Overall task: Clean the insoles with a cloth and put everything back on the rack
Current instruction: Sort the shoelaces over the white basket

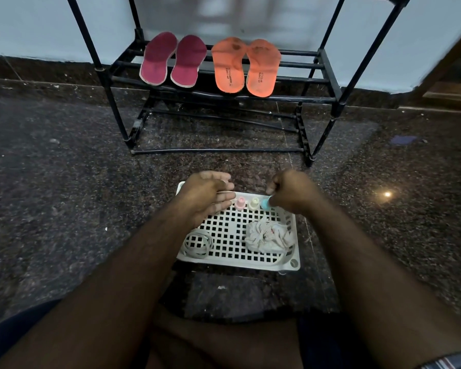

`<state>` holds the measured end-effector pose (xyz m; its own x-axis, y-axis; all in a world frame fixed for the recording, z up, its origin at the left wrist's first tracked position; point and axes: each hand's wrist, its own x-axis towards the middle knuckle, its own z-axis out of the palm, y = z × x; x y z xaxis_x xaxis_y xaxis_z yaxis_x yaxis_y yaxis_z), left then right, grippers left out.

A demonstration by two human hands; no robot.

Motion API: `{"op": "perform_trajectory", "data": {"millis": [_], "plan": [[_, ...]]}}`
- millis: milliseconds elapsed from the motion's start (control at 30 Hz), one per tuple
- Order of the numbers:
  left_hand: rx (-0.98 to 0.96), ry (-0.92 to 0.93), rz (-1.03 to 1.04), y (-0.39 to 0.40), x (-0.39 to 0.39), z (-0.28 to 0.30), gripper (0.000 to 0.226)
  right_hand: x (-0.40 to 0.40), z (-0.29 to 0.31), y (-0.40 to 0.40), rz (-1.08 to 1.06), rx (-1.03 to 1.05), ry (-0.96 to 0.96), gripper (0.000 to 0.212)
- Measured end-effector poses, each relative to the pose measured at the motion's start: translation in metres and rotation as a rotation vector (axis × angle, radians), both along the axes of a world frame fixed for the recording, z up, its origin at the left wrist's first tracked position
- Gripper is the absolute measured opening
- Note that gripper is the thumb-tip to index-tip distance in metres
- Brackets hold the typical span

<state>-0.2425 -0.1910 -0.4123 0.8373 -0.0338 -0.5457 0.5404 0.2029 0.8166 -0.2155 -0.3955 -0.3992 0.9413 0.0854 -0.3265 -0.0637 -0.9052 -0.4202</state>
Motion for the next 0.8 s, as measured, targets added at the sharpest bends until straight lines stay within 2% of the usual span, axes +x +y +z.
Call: {"op": "perform_trajectory", "data": {"millis": [200, 600, 700, 800], "plan": [[0.076, -0.018, 0.022, 0.004, 0.002, -0.003, 0.024, 0.002, -0.014, 0.005, -0.002, -0.085, 0.005, 0.014], [0.241, -0.107, 0.008, 0.005, 0.0, -0.005, 0.016, 0.0, -0.017, 0.003, -0.012, 0.004, 0.003, 0.019], [0.457, -0.182, -0.013, 0.018, 0.002, -0.005, 0.014, 0.001, -0.008, -0.01, -0.096, 0.029, -0.018, 0.018], [0.79, -0.216, -0.044, 0.046, 0.005, -0.011, 0.016, -0.004, 0.0, -0.029, -0.177, -0.097, 0.043, 0.012]]}}
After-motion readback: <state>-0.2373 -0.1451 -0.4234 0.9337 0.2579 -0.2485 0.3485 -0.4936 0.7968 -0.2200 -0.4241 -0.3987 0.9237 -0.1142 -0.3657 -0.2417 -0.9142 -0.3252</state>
